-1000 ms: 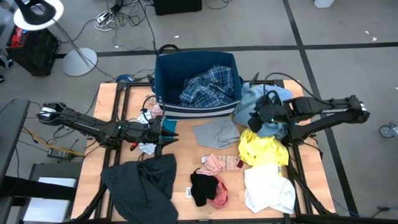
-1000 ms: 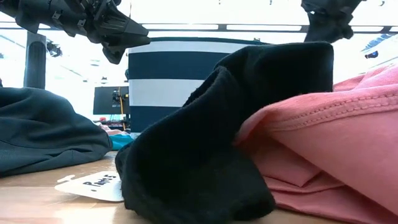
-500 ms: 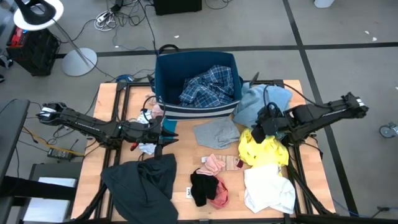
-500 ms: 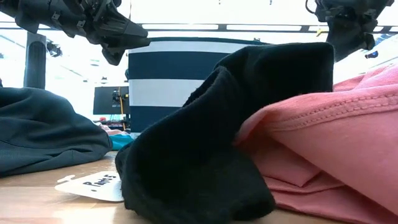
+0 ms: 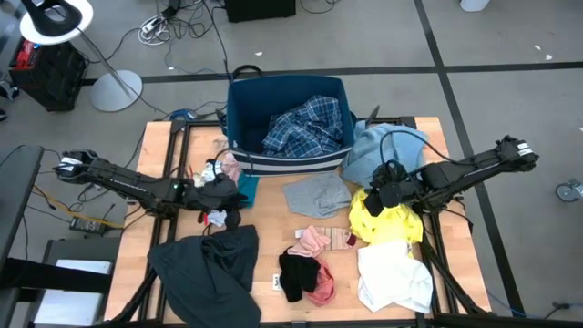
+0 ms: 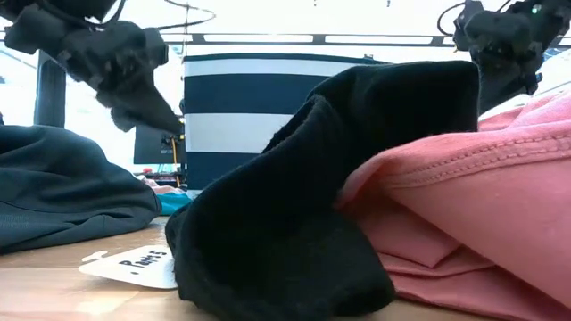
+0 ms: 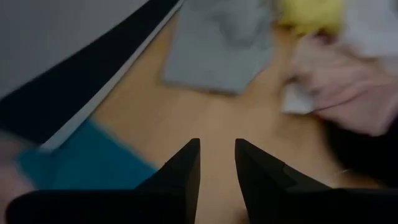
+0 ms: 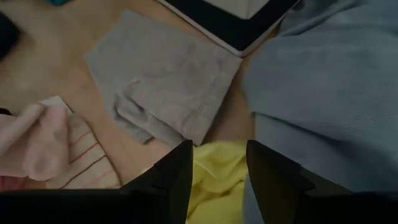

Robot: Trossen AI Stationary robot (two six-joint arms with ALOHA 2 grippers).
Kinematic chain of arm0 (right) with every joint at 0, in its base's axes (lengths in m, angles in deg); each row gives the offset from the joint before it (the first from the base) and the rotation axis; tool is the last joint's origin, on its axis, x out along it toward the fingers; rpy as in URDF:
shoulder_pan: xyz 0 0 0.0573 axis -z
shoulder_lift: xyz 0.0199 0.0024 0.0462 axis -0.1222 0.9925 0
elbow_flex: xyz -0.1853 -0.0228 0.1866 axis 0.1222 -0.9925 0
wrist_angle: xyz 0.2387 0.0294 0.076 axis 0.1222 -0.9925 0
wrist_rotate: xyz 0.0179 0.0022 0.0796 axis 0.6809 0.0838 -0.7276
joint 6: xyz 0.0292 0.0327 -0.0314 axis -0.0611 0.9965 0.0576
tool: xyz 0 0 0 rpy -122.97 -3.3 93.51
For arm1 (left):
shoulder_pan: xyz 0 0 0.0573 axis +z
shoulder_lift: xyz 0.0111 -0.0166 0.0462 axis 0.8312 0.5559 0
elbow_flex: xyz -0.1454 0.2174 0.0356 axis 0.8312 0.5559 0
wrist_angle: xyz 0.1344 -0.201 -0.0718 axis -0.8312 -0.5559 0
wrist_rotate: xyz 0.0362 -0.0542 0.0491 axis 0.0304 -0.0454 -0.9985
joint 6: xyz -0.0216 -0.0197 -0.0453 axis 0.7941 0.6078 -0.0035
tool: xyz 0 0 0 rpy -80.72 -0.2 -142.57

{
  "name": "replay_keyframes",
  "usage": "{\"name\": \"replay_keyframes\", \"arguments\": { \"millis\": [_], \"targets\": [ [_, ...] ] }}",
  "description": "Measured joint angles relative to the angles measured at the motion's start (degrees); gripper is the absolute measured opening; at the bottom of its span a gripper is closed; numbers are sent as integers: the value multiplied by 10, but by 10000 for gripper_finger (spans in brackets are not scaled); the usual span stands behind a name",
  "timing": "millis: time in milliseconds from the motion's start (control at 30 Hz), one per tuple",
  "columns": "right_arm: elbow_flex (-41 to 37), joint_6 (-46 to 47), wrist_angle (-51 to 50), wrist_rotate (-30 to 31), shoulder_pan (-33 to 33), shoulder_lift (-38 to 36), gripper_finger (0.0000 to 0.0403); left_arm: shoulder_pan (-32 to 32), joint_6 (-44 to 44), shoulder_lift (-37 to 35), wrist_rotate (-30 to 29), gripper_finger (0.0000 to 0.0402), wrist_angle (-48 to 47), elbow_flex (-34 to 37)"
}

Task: Sort clothes
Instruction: Put the blue sock into the blue laundry organizer

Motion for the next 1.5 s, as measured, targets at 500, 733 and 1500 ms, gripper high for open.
{"name": "replay_keyframes", "arguments": {
  "millis": [500,733,1500],
  "targets": [
    [-58,-39,155,1,0,0,151,31,-50,149,-9,106,-17,0],
    [-58,-97,226,-4,0,0,151,49,-49,250,11,104,44,-3],
    [-58,-124,254,-10,0,0,151,10,-103,203,-35,1,-252,-353]
  ]
}}
